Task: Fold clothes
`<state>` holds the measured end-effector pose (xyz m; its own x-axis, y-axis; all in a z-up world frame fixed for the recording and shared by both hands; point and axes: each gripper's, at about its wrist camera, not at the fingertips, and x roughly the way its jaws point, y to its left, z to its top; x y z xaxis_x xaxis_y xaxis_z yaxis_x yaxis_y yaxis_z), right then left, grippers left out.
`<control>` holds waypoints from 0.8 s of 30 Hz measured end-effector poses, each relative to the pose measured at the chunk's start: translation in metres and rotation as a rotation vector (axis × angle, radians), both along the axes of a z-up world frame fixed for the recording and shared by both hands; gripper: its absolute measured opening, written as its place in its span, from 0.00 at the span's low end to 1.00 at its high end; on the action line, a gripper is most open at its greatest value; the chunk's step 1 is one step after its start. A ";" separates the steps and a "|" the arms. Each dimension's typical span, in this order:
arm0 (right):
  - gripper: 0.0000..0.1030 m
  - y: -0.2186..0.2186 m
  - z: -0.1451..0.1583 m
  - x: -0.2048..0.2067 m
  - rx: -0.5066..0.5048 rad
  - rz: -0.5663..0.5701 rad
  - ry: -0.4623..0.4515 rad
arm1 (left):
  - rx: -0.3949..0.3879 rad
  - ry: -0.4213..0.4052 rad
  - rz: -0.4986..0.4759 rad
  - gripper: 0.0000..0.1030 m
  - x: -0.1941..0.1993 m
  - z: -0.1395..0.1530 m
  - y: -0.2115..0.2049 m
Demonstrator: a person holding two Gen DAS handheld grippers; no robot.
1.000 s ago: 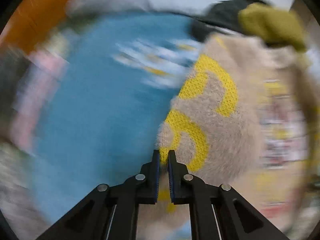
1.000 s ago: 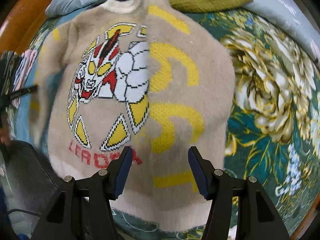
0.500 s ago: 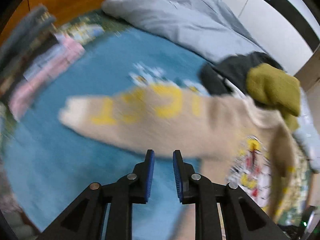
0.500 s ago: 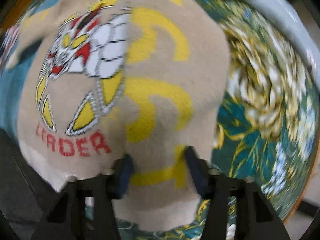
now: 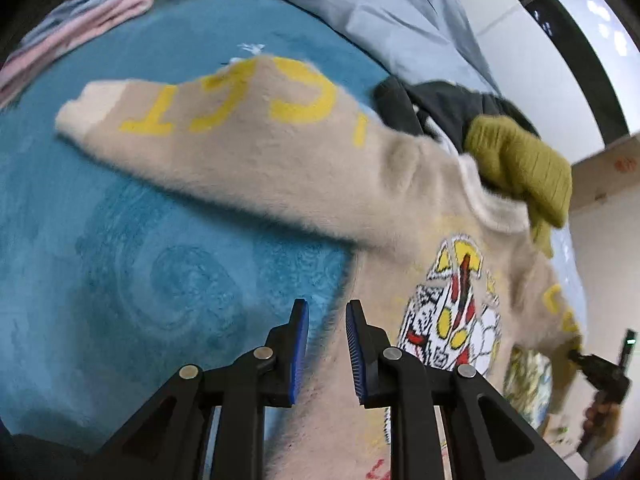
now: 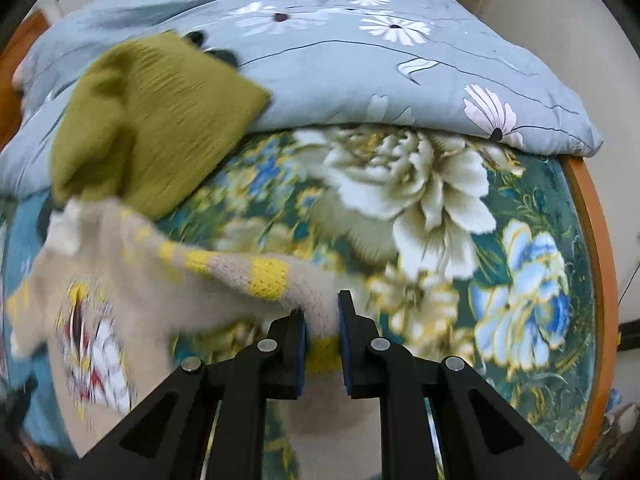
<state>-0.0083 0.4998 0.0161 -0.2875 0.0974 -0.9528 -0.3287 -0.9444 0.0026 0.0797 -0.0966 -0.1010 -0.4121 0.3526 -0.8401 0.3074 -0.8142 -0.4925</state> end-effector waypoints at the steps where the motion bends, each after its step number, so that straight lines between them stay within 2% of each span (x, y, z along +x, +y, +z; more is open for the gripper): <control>1: 0.22 0.005 -0.002 -0.001 -0.010 -0.033 0.007 | 0.013 0.004 0.008 0.21 0.002 0.000 -0.002; 3: 0.23 0.013 0.002 0.000 -0.008 -0.061 0.038 | 0.021 0.004 0.015 0.22 0.003 0.000 -0.002; 5: 0.32 0.021 0.007 0.000 -0.006 -0.088 0.068 | 0.019 0.009 0.009 0.22 0.003 0.002 -0.001; 7: 0.33 0.029 0.011 0.001 -0.004 -0.116 0.098 | 0.012 0.014 -0.007 0.23 0.002 0.004 0.002; 9: 0.42 0.040 0.020 0.007 0.016 -0.117 0.140 | 0.001 0.004 -0.025 0.23 -0.002 0.001 0.005; 10: 0.51 0.046 0.023 0.014 0.025 -0.116 0.156 | -0.002 -0.004 -0.033 0.23 -0.004 -0.001 0.006; 12: 0.52 0.057 0.019 0.033 0.009 -0.134 0.177 | -0.003 -0.017 -0.041 0.23 -0.007 -0.005 0.008; 15: 0.55 0.068 -0.020 0.052 -0.177 -0.186 0.123 | 0.011 -0.031 -0.049 0.23 -0.009 -0.010 0.011; 18: 0.55 0.070 -0.060 0.054 -0.327 -0.275 0.101 | 0.011 -0.036 -0.059 0.23 -0.009 -0.011 0.011; 21: 0.55 0.073 -0.076 0.045 -0.406 -0.373 0.167 | -0.004 -0.039 -0.055 0.23 -0.008 -0.011 0.008; 24: 0.55 0.076 -0.082 0.023 -0.440 -0.443 0.198 | -0.002 -0.050 -0.024 0.23 -0.007 -0.014 0.003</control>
<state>0.0150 0.5760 -0.0656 -0.4839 -0.1401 -0.8638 -0.6402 -0.6163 0.4586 0.0723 -0.0940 -0.1149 -0.3612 0.3598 -0.8603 0.3122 -0.8227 -0.4752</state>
